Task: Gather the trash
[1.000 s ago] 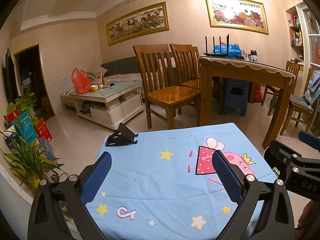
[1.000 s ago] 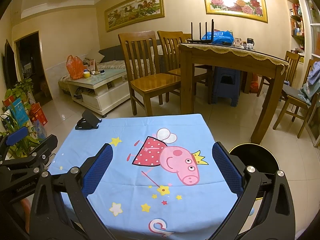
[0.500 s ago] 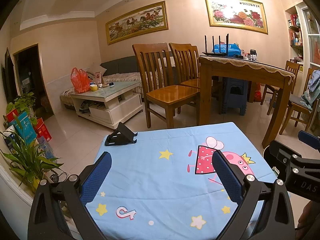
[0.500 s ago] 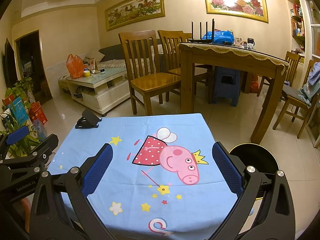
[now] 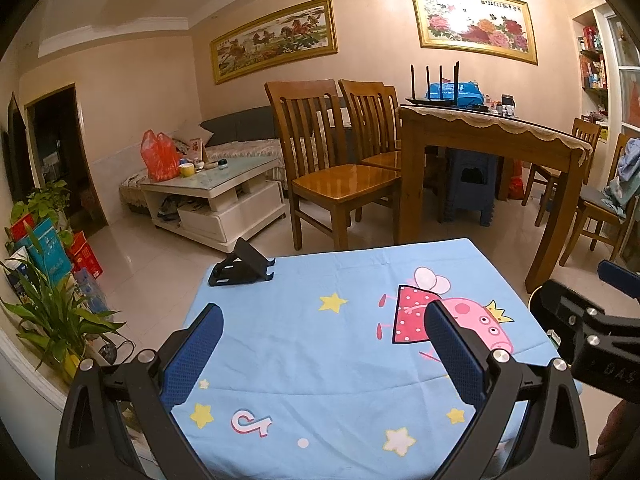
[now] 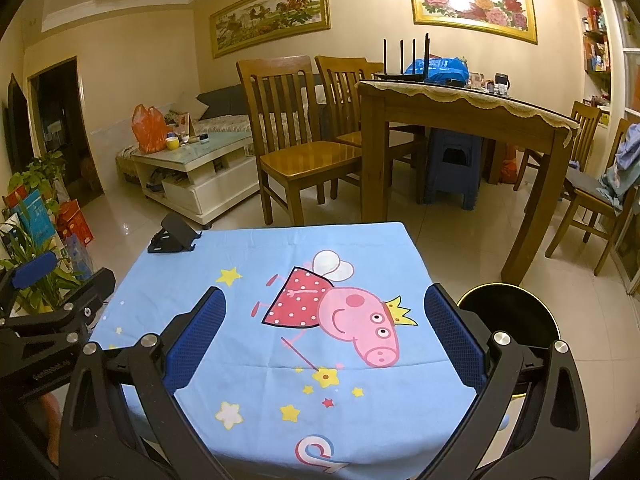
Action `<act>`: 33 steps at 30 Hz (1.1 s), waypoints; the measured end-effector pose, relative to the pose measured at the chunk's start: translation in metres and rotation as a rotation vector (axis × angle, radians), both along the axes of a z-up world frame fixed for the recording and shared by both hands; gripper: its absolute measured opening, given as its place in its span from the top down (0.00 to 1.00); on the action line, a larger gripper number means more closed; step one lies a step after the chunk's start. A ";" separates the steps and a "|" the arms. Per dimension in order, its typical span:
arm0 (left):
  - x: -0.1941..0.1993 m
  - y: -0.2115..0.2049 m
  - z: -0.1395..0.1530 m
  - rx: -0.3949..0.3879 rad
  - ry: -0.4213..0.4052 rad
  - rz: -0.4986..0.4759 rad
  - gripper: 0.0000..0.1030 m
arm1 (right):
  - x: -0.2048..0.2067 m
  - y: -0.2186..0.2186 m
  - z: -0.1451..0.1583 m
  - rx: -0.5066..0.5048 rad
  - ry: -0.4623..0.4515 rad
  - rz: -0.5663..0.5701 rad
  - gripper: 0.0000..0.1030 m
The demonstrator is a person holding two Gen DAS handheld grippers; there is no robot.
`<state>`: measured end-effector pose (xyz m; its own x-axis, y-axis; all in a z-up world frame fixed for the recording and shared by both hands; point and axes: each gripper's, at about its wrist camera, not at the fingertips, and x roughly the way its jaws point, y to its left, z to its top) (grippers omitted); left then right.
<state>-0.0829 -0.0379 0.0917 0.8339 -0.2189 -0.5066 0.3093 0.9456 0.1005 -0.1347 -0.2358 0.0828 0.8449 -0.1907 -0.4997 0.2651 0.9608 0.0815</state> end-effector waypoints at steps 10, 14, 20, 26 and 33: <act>0.000 -0.001 0.000 -0.001 0.001 -0.003 0.06 | 0.000 -0.003 0.002 0.002 0.004 0.004 0.05; 0.002 0.000 0.000 -0.013 0.020 -0.033 0.06 | 0.000 -0.003 0.002 0.000 0.004 0.004 0.05; 0.008 -0.005 -0.010 0.010 0.071 -0.062 0.06 | 0.000 -0.005 0.002 0.004 0.003 -0.003 0.05; 0.002 0.002 -0.001 0.000 -0.012 -0.049 0.06 | 0.002 -0.011 -0.001 0.023 0.004 -0.012 0.05; 0.016 -0.003 -0.013 0.074 0.015 -0.037 0.06 | 0.006 -0.010 -0.005 0.026 0.017 -0.002 0.05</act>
